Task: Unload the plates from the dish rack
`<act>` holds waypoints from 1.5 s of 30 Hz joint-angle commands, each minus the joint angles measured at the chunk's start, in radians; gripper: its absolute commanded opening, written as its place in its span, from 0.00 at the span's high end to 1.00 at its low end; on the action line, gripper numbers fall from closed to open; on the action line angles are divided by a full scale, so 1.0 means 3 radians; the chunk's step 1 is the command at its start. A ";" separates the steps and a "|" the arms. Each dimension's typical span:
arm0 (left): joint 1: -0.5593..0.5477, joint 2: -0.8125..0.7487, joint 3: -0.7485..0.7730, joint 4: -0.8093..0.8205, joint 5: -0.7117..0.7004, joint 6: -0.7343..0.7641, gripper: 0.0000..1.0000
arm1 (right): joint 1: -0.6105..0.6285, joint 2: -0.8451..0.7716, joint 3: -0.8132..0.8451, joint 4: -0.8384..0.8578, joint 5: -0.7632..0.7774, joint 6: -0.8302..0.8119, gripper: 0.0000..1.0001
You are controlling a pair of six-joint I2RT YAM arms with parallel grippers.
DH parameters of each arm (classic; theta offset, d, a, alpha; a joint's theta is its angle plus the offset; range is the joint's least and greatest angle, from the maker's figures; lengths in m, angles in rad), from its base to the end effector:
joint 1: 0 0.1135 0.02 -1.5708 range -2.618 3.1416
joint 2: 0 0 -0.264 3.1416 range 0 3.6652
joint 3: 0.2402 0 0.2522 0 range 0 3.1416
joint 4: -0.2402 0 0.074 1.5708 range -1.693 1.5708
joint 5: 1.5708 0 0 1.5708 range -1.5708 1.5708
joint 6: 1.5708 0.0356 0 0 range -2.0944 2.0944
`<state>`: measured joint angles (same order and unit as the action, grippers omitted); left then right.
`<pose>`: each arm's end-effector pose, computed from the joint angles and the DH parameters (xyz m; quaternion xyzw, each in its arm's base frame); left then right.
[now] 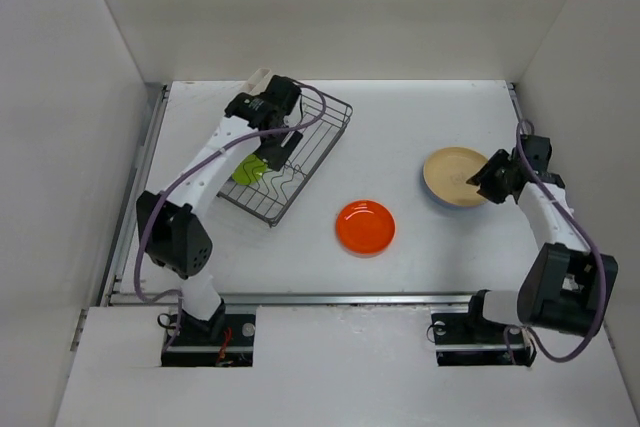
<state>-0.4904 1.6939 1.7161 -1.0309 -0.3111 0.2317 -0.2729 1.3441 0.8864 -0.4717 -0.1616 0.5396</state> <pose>0.3170 -0.1569 0.3496 0.2951 0.9031 0.1123 0.2909 0.2637 -0.0679 0.2289 0.3504 0.8790 0.1177 0.3012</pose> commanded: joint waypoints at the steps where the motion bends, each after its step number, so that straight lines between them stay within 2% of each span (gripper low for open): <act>1: 0.0003 0.0177 0.0006 0.0250 -0.0547 0.0056 0.19 | 0.0168 -0.0374 0.0093 0.0125 0.0022 -0.0096 0.53; 5: 0.0034 0.0432 0.0078 0.0501 -0.1022 -0.0015 0.22 | 0.0388 -0.0599 0.0062 0.0095 0.0104 -0.0157 0.59; 12: 0.0141 0.0709 0.0078 0.0787 -0.1361 0.0050 0.27 | 0.0710 -0.0799 0.0062 0.0028 0.0216 -0.0157 0.60; 15: 0.0239 0.0745 0.0078 0.0818 -0.1264 0.0051 0.28 | 0.0802 -0.0835 0.0062 0.0028 0.0216 -0.0157 0.60; 19: 0.0356 0.0893 0.0155 0.0614 -0.0862 0.0051 0.36 | 0.0930 -0.0835 0.0062 0.0028 0.0252 -0.0157 0.60; 26: 0.0494 0.1031 0.0313 0.0333 -0.0339 0.0020 0.69 | 0.0997 -0.0835 0.0093 -0.0003 0.0283 -0.0157 0.59; 27: 0.0494 0.1031 0.0313 0.0302 -0.0338 -0.0010 0.76 | 0.1027 -0.0835 0.0093 -0.0033 0.0283 -0.0157 0.58; 28: 0.0494 0.1031 0.0313 0.0302 -0.0338 -0.0041 0.94 | 0.1027 -0.0870 0.0093 -0.0033 0.0283 -0.0157 0.58; 29: 0.0494 0.1031 0.0313 0.0302 -0.0338 -0.0041 1.00 | 0.1027 -0.0870 0.0093 -0.0033 0.0313 -0.0157 0.58; 34: 0.0525 0.0776 0.0446 0.0200 -0.0497 -0.0072 1.00 | 0.1099 -0.0870 0.0124 -0.0033 0.0314 -0.0157 0.58; 38: 0.0525 0.0526 0.0823 -0.0009 -0.0431 -0.0072 1.00 | 0.1130 -0.0870 0.0200 -0.0064 0.0314 -0.0157 0.58; 45: 0.0239 0.0198 0.1100 -0.0122 -0.0507 0.0041 1.00 | 0.1273 -0.0937 0.0333 -0.0095 0.0196 -0.0193 0.58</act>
<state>-0.3805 1.8618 1.9739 -1.0248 -0.4541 0.2344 0.0883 1.1011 0.9234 -0.5095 -0.0814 0.4992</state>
